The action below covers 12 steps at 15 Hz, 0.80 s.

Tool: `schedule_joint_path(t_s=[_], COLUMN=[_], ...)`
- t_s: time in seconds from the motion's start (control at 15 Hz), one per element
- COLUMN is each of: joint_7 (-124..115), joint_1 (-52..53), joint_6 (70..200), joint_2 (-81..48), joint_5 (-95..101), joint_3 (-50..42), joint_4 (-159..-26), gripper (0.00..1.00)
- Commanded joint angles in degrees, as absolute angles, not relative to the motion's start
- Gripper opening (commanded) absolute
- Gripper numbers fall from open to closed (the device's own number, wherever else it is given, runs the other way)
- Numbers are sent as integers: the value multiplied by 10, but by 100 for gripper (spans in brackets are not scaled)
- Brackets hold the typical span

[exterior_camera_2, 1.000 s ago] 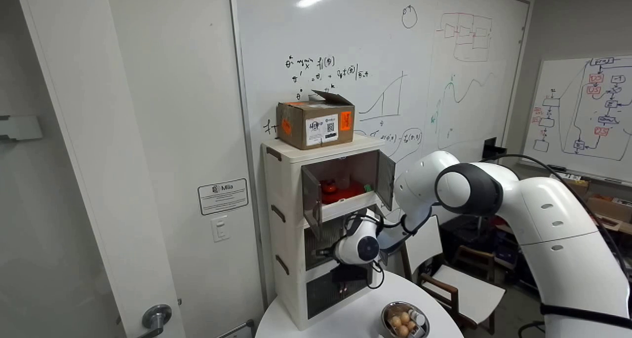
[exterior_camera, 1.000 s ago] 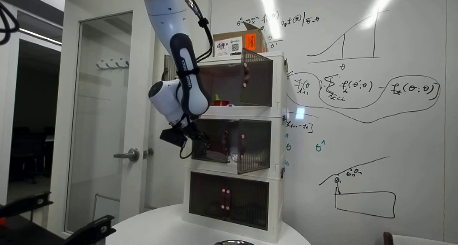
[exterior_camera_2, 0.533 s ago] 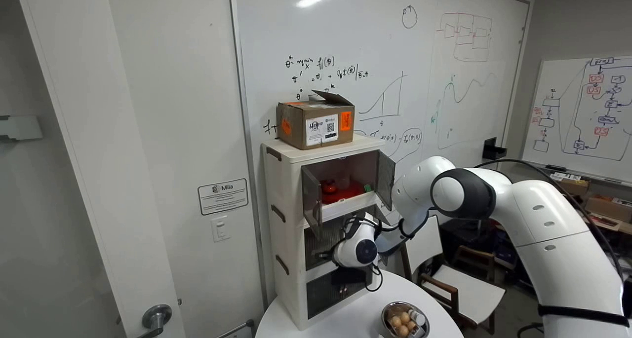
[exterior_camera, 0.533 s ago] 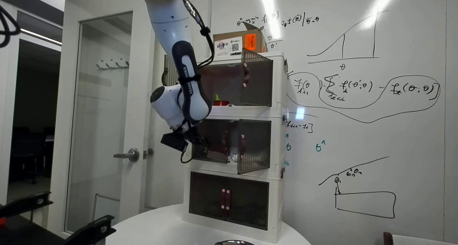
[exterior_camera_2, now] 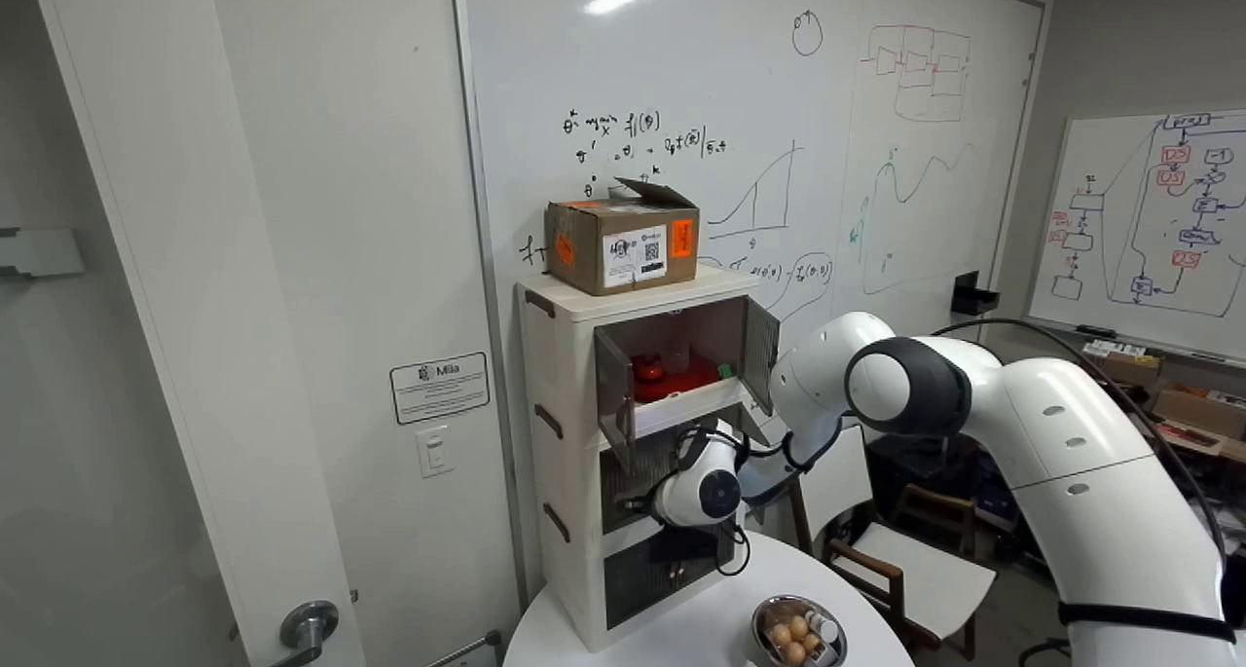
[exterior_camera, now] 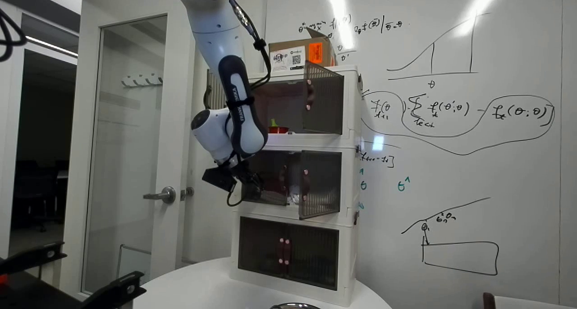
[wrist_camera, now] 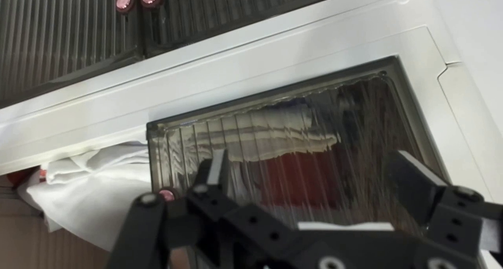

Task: Close the door to the middle compartment

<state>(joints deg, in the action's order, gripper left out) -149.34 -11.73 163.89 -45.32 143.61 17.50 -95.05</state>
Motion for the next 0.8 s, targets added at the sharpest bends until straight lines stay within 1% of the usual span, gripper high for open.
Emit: schedule_joint_path(t_s=[0.0, 0.27, 0.73], joint_7=[-1493, -1487, -1480], joint_1=[-101, -95, -56], joint_6=[1576, 1501, 1447], joint_2=[-437, -444, -464], joint_5=[1425, 1437, 1440], joint_3=[162, 167, 150], joint_4=[-986, -991, -939], gripper=[100, 100, 100])
